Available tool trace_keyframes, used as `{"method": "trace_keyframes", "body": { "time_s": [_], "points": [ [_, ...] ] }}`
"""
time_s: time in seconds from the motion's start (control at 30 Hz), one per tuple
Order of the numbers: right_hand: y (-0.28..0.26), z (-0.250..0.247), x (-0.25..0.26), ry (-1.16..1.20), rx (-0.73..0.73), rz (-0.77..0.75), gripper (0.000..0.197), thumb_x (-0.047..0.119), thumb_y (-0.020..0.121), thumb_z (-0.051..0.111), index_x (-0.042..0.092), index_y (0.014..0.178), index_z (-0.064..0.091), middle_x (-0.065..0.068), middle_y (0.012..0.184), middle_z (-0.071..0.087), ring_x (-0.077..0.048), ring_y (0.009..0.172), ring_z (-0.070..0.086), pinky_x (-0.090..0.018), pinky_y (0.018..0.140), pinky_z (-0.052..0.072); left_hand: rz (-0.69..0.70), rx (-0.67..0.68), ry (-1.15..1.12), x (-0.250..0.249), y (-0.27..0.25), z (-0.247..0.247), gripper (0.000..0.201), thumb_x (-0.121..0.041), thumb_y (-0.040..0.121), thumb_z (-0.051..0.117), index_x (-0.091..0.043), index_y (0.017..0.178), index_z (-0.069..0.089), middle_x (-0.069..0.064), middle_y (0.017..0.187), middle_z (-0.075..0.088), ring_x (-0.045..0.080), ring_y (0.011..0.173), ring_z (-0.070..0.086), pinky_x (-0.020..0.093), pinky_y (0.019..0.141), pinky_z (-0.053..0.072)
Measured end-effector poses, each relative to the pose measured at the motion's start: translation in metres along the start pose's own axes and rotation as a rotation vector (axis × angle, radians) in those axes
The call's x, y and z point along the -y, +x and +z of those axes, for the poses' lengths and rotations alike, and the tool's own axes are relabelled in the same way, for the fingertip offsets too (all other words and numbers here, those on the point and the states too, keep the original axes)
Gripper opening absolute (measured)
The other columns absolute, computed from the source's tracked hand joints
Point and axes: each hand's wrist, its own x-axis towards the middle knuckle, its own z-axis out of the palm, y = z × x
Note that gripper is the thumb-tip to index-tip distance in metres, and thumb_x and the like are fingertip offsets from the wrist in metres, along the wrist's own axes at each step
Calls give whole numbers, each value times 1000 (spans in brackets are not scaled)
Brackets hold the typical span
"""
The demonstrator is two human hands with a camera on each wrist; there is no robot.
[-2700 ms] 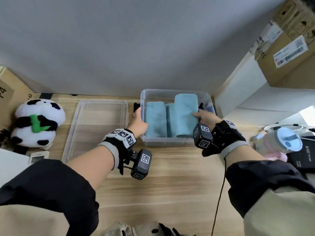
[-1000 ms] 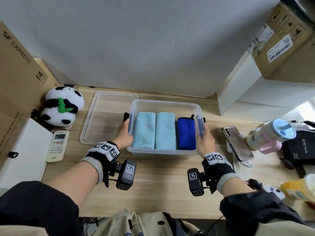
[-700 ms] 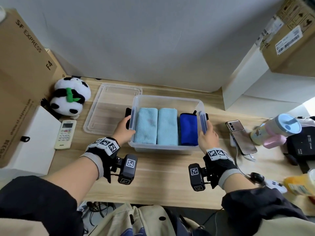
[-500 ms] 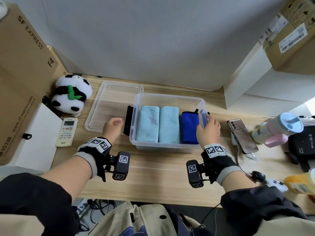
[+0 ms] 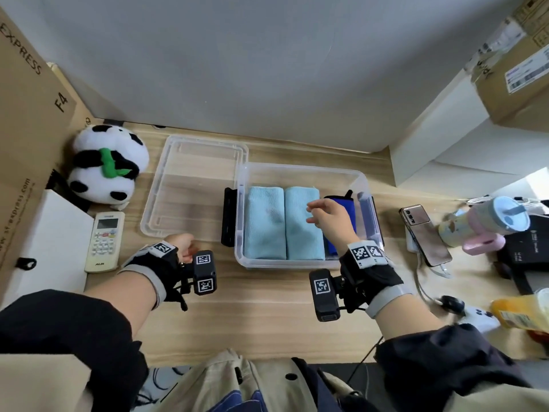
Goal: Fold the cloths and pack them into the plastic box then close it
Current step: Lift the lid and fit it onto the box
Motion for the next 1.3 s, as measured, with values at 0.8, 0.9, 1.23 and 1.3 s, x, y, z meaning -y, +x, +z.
{"method": "trace_keyframes", "body": {
  "time_s": [0.8,0.9,1.23,1.3],
  "points": [
    [-1,16,13,73,118,101,17,5,92,43,11,98,58,-3,84,67,-14,72,61,-21,68,45,121,130,-624,-27,-44,-2,49,14,86,35,0,132,44,18,88,72,19,59,70,18,51,55],
    [-5,10,17,86,129,68,17,6,92,42,12,95,58,-5,87,67,-14,73,61,-21,68,45,274,-29,-632,-30,-66,2,32,12,83,46,0,109,60,16,110,66,18,59,69,21,55,58],
    [-25,-35,54,396,100,-105,19,16,97,45,9,110,57,-4,98,67,-17,75,64,-23,68,52,821,-242,-479,-57,-125,16,22,-6,85,49,-7,99,65,8,110,66,15,50,64,20,46,51],
    [-35,-48,67,482,137,-143,31,25,98,46,8,122,53,-6,112,66,-22,85,66,-27,71,56,891,-260,-406,-61,-133,27,27,-5,86,42,-10,94,67,5,105,68,14,50,64,20,47,51]
  ]
}}
